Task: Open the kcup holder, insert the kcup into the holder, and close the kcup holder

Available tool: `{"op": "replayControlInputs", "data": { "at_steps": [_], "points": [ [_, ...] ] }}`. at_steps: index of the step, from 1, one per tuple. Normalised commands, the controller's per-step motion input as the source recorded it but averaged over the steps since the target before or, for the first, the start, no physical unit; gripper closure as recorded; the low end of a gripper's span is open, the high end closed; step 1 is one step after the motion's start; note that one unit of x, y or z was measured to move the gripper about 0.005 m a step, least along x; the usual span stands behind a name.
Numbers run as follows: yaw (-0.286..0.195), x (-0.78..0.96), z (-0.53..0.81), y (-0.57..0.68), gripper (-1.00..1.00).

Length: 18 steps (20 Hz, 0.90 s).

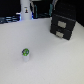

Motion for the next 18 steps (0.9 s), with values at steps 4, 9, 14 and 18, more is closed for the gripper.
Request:
{"op": "replayControlInputs", "data": {
  "at_steps": [4,9,14,18],
  "points": [
    [-0.163,-0.33,0.05,0.41,-1.00],
    [-0.193,-0.37,0.02,0.53,-1.00],
    [-0.185,-0.38,0.00,0.57,-1.00],
    [-0.185,-0.37,-0.06,0.60,-1.00]
  ]
}}
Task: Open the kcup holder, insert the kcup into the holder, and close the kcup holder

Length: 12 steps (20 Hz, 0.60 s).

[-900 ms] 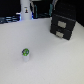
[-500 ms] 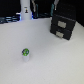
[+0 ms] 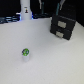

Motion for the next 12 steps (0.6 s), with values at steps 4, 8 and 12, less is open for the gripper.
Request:
{"op": "replayControlInputs", "data": {
  "at_steps": [4,8,12],
  "points": [
    [-0.182,-0.35,-0.09,0.60,-1.00],
    [-0.181,-0.34,-0.11,0.61,-1.00],
    [-0.172,-0.35,-0.14,0.65,-1.00]
  ]
}}
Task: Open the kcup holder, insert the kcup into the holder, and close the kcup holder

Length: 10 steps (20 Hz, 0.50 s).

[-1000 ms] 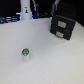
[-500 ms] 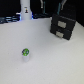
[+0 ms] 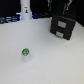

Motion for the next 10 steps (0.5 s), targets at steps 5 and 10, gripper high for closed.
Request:
{"op": "replayControlInputs", "data": {
  "at_steps": [5,10],
  "points": [
    [-0.161,-0.35,-0.17,0.66,-1.00],
    [-0.149,-0.28,-0.22,0.60,-1.00]
  ]
}}
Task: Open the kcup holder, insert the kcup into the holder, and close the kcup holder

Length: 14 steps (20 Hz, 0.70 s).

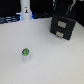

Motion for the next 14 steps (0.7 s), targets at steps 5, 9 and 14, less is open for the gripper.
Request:
{"op": "replayControlInputs", "data": {
  "at_steps": [5,9,14],
  "points": [
    [-0.105,-0.06,-0.35,0.40,-1.00],
    [-0.040,0.00,-0.38,0.18,-1.00],
    [-0.016,-0.01,-0.38,0.22,-1.00]
  ]
}}
